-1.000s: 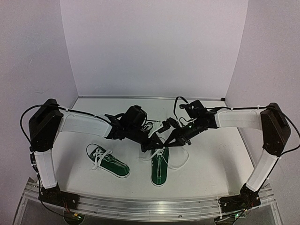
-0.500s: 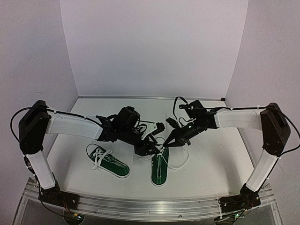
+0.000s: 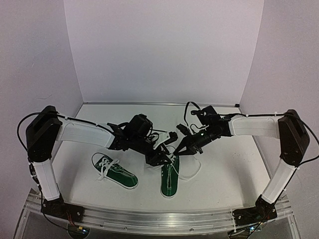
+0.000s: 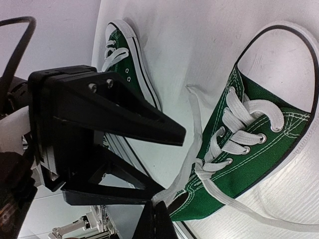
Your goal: Tie the shoes
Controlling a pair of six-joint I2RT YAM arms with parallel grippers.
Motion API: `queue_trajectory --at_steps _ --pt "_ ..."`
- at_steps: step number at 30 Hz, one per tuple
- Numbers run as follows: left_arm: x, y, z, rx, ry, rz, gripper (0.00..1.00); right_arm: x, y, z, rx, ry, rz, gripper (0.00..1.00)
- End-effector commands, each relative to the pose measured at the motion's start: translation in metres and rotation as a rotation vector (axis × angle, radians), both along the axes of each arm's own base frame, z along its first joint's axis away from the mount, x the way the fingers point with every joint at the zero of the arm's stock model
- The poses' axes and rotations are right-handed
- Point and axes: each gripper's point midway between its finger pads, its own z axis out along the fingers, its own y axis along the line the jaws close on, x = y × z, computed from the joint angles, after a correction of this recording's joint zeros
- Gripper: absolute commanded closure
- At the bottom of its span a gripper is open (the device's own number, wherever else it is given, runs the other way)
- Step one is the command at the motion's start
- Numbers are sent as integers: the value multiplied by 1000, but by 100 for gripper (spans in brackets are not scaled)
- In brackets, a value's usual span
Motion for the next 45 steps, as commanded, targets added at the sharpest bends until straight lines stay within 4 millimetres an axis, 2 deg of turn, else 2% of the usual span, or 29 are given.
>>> queue_trajectory --at_steps 1,4,10,14,16,18,19,22,24,26,30,35,42,45 --pt "5 -19 15 -50 -36 -40 44 1 4 23 50 -74 15 100" --pt "7 -21 13 -47 -39 -40 50 1 4 23 51 -74 15 100" --pt "5 -20 11 -45 -37 -48 82 2 4 23 46 -73 8 100" --pt "1 -15 7 -32 -33 -58 98 7 -1 22 15 -84 -32 98" --pt "-1 -13 7 -26 -33 -61 100 12 -10 21 -26 -97 -80 84" --pt "-2 -11 7 -22 -33 -64 100 14 -25 15 -82 -93 -132 62" --pt "-3 -10 7 -22 -35 -65 100 14 -34 15 -110 -97 -161 56" --pt "-4 -9 6 -17 -36 -71 100 14 -71 -6 -266 -72 -276 45" --pt "-4 -8 7 -16 -40 -73 100 10 -96 -28 -414 -40 -339 45" --pt "-5 -7 8 -18 -46 -78 100 1 -117 -49 -548 9 -363 49" --pt "-7 -7 10 -15 -58 -90 100 -2 -132 -67 -650 20 -370 53" --pt "-7 -6 11 -10 -65 -87 100 4 -140 -85 -739 21 -364 55" --pt "-10 -5 8 -2 -90 -95 100 17 -136 -107 -787 41 -346 58" --pt "-14 -5 7 -6 -90 -102 100 19 -134 -117 -800 51 -330 66"
